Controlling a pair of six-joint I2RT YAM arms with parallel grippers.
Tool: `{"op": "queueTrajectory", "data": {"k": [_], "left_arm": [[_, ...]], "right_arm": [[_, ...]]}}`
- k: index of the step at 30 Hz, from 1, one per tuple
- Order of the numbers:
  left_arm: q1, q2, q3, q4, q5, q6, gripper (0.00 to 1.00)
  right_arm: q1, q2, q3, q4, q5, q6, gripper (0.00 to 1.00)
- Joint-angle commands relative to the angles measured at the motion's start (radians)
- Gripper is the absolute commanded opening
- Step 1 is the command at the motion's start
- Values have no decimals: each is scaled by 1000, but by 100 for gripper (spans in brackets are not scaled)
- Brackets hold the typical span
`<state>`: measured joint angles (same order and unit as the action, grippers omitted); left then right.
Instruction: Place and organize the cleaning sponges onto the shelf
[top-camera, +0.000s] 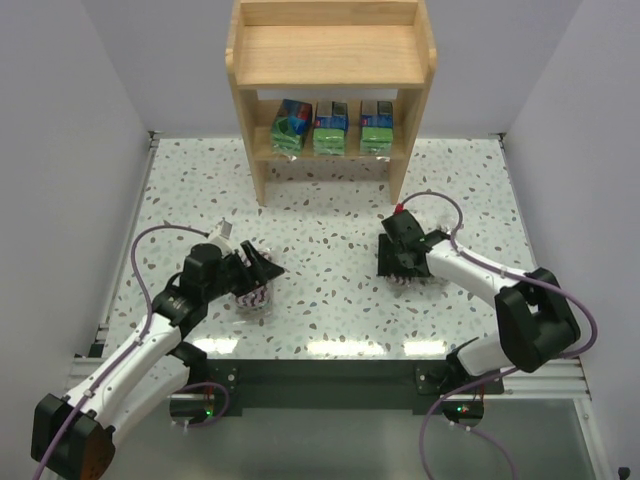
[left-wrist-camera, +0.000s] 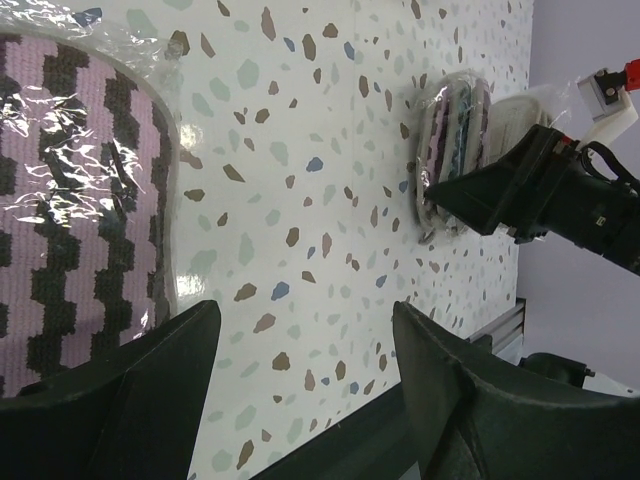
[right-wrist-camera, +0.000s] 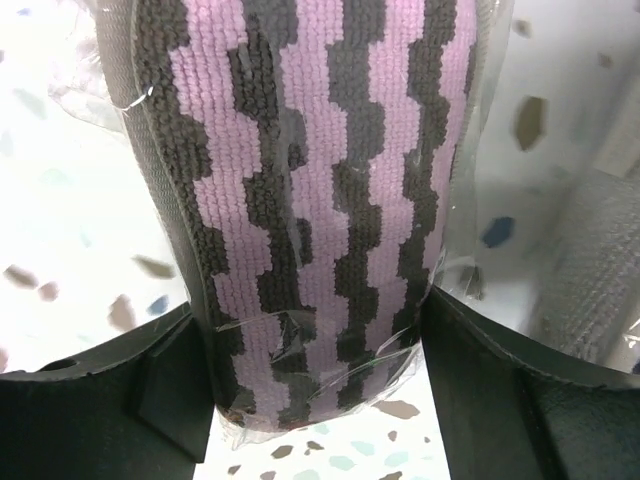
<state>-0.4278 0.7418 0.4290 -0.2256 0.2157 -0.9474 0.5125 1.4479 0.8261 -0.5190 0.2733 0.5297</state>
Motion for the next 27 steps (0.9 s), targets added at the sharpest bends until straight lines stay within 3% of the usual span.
{"op": "queueTrajectory", "data": {"k": [1, 6, 14, 17, 22, 27], "left_arm": [[-3, -12, -15, 23, -3, 7, 75], [-3, -2, -19, 35, -1, 2, 74], [-2, -44, -7, -21, -27, 9, 74], [-2, -55, -4, -37, -36, 13, 74], [-2, -42, -12, -18, -27, 9, 74], [-2, -36, -19, -1, -24, 4, 74]], "right_arm": [[59, 2, 33, 47, -164, -86, 68], [256, 103, 136, 19, -121, -111, 72], [388, 263, 317, 4, -79, -79, 87], [386, 203, 314, 2, -69, -86, 99], [385, 31, 246, -27, -66, -51, 99], [377, -141, 104, -35, -13, 206, 99]]}}
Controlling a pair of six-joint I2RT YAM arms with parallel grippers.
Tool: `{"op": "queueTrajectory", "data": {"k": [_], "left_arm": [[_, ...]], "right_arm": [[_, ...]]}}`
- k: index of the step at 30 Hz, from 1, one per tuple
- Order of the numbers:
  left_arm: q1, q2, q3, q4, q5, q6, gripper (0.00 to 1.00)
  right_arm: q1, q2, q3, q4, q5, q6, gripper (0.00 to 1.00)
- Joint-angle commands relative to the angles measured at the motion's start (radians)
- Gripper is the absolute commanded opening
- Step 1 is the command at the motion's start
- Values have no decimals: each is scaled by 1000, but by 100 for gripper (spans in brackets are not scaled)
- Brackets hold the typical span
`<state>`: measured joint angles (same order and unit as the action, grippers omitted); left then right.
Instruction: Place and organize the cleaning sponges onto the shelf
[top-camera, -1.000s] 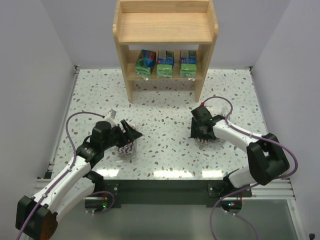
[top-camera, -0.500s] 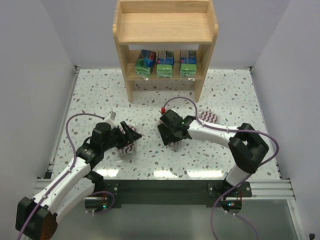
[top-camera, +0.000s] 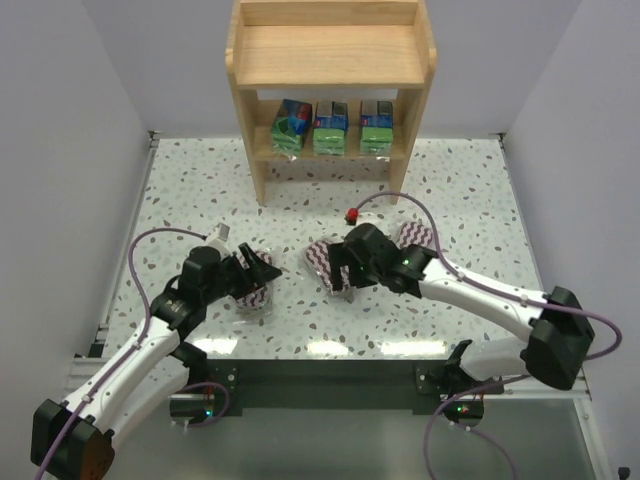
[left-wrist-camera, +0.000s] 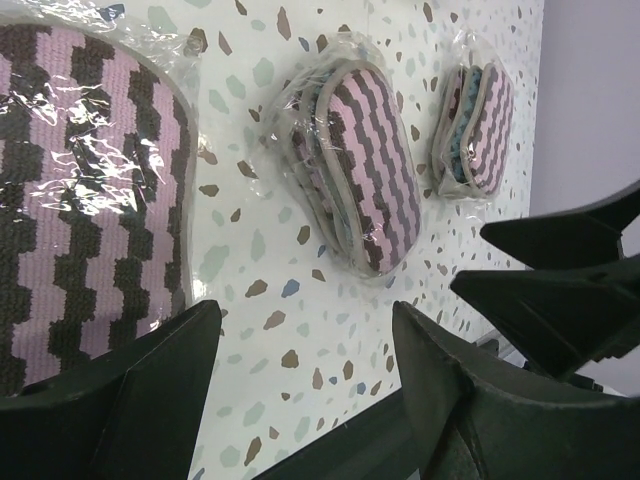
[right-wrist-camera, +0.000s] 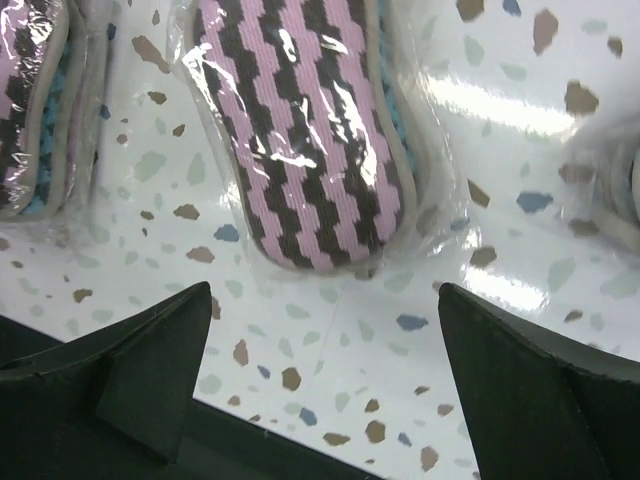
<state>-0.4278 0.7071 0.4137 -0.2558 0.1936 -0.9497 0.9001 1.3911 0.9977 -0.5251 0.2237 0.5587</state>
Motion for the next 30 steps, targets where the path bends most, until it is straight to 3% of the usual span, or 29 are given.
{"op": "queueTrajectory", "data": {"k": [1, 5, 13, 23, 24, 27, 28, 30], "left_arm": [[-2, -3, -7, 30, 0, 3, 74], [-2, 12, -24, 55, 15, -4, 74], [-2, -1, -24, 44, 15, -4, 74], [-2, -6, -30, 36, 17, -8, 74], [-2, -9, -32, 35, 17, -8, 74], [-2, -14, -32, 29, 15, -8, 74], [-2, -14, -29, 26, 14, -8, 74], [-2, -21, -26, 18, 12, -8, 74]], "right_arm": [[-9, -130, -126, -4, 29, 229, 99], [-12, -176, -261, 140, -66, 450, 99], [-41, -222, -428, 422, -49, 708, 97], [-81, -28, -515, 678, -102, 882, 89], [-89, -8, -522, 700, -115, 888, 86], [-99, 37, -536, 766, -133, 906, 63], [-104, 36, -544, 772, -144, 908, 48], [-107, -12, -559, 769, -150, 903, 35]]}}
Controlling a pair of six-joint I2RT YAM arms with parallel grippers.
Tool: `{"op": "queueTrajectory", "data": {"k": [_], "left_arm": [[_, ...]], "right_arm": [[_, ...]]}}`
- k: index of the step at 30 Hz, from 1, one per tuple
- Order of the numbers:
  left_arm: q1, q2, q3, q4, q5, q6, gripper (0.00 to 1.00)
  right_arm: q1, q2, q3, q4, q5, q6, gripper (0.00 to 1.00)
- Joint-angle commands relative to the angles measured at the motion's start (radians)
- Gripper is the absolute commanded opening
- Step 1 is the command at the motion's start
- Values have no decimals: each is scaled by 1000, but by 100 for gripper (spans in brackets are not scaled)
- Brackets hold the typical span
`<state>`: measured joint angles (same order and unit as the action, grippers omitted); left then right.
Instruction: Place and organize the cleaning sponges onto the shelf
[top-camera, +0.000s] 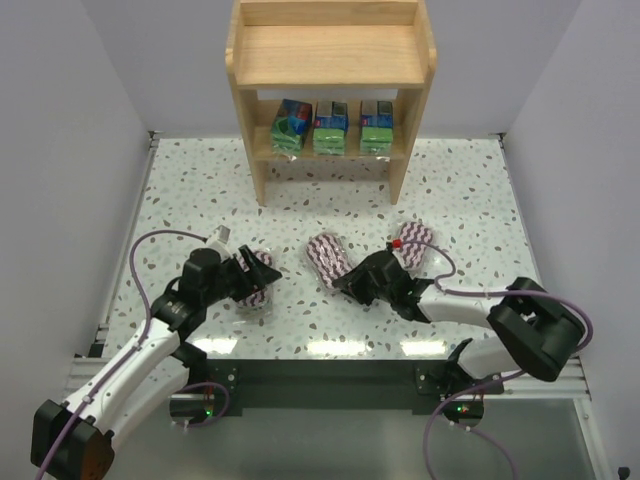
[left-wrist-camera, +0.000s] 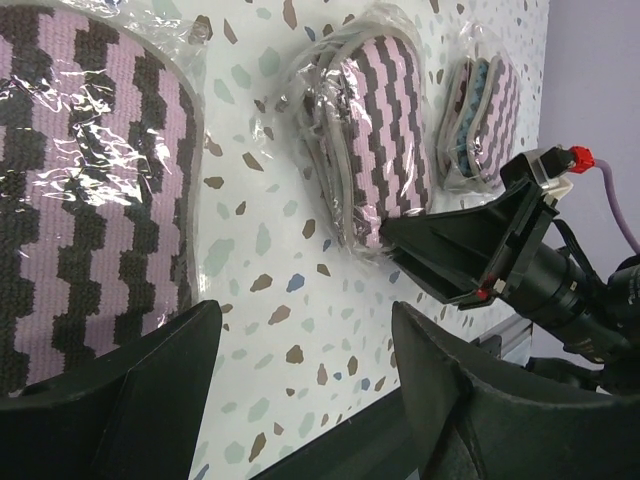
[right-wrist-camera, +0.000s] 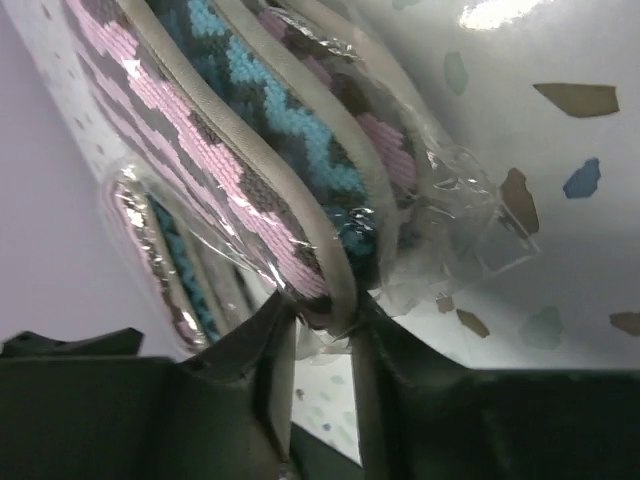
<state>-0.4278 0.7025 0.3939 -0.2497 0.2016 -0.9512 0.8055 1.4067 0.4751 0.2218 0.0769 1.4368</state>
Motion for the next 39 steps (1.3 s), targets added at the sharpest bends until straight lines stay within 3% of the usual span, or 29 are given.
{"op": "queueTrajectory", "data": {"k": [1, 4, 5, 9, 12, 15, 21, 25, 32, 39], "left_arm": [[-2, -20, -6, 9, 1, -6, 74], [-2, -21, -7, 9, -1, -8, 74], [-2, -18, -4, 10, -1, -6, 74], [-2, -8, 0, 20, 4, -4, 74], [-2, -5, 3, 21, 1, -3, 74], [-2, 0, 10, 17, 2, -1, 74], [-2, -5, 29, 1, 2, 3, 73], [-2, -12, 42, -13, 1, 0, 73], [-2, -51, 71, -60, -10, 6, 73], [-2, -87, 103, -105, -28, 11, 74]], "right_arm": [[-14, -61, -50, -10, 0, 21, 23], [-14, -233, -56, -138, 21, -15, 4], [-14, -277, -53, -171, 23, -25, 2], [-17, -538, 31, -309, 14, -81, 0], [-23, -610, 103, -366, 8, -125, 0], [-31, -632, 302, -420, 12, -176, 0], [-71, -482, 704, -481, 35, -328, 0], [-167, -321, 948, -513, 18, -378, 0], [-382, 32, 1376, -599, -75, -354, 0], [-442, 288, 1664, -636, -132, -354, 0]]}}
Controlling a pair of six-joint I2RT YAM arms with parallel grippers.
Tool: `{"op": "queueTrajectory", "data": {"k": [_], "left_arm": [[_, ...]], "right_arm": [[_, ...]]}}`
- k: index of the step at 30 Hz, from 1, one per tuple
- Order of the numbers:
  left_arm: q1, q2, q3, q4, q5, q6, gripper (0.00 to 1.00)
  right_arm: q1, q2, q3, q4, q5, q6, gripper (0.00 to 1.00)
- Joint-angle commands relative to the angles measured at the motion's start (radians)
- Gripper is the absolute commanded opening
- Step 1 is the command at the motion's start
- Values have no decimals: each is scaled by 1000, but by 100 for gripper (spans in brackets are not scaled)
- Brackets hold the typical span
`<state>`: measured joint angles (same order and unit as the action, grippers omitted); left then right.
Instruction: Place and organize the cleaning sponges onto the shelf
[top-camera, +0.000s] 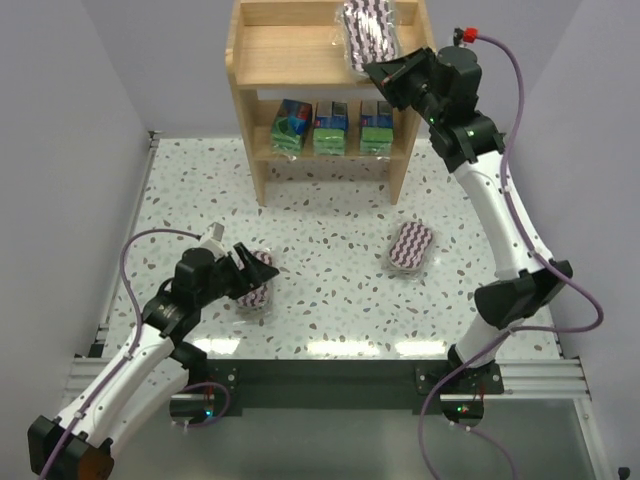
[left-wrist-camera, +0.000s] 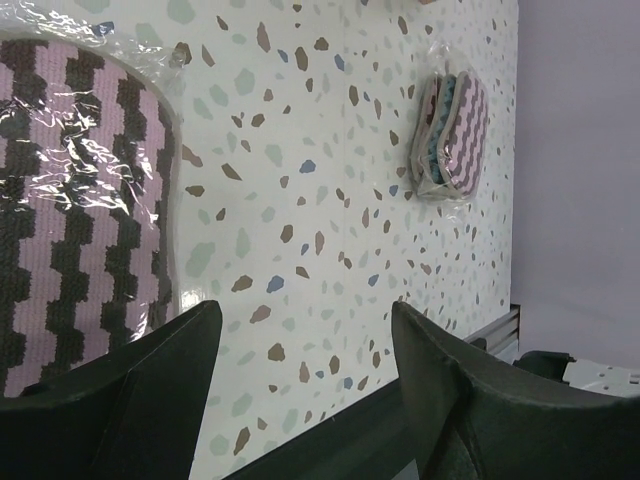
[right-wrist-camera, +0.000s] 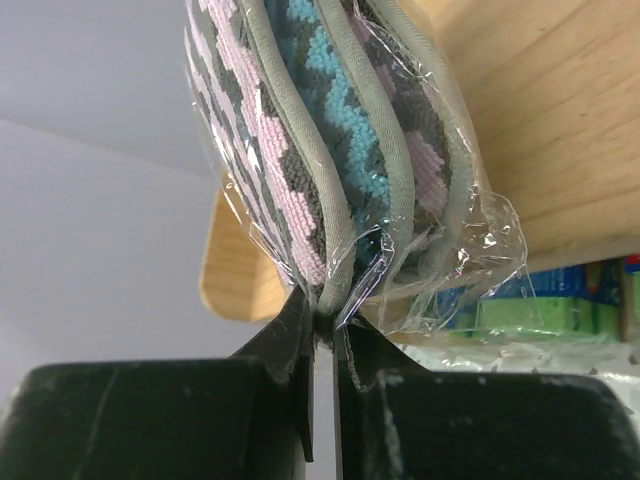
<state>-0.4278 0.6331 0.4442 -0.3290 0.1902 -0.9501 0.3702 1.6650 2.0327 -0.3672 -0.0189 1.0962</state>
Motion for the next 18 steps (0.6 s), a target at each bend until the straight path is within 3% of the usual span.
{"op": "queueTrajectory", "data": {"k": [1, 5, 8, 9, 11, 14, 18], "left_arm": [[-2, -26, 57, -31, -23, 10, 74], [-2, -35, 70, -56, -31, 16, 74], [-2, -42, 79, -68, -35, 16, 74], [-2, -46, 79, -70, -40, 13, 74], [-2, -58, 76, -71, -46, 7, 74], [-2, -67, 70, -76, -52, -1, 75], [-2, -76, 70, -90, -66, -7, 75]], "right_arm": [[-8, 39, 109, -45, -21, -13, 0], [-20, 42, 103, -23, 54, -19, 1], [-31, 47, 115, -3, 51, -21, 20], [-34, 48, 130, -6, 53, -22, 36], [-39, 55, 159, -7, 50, -24, 52], [-47, 58, 182, -10, 46, -41, 70], [-48, 15, 124, 66, 10, -55, 80]]}}
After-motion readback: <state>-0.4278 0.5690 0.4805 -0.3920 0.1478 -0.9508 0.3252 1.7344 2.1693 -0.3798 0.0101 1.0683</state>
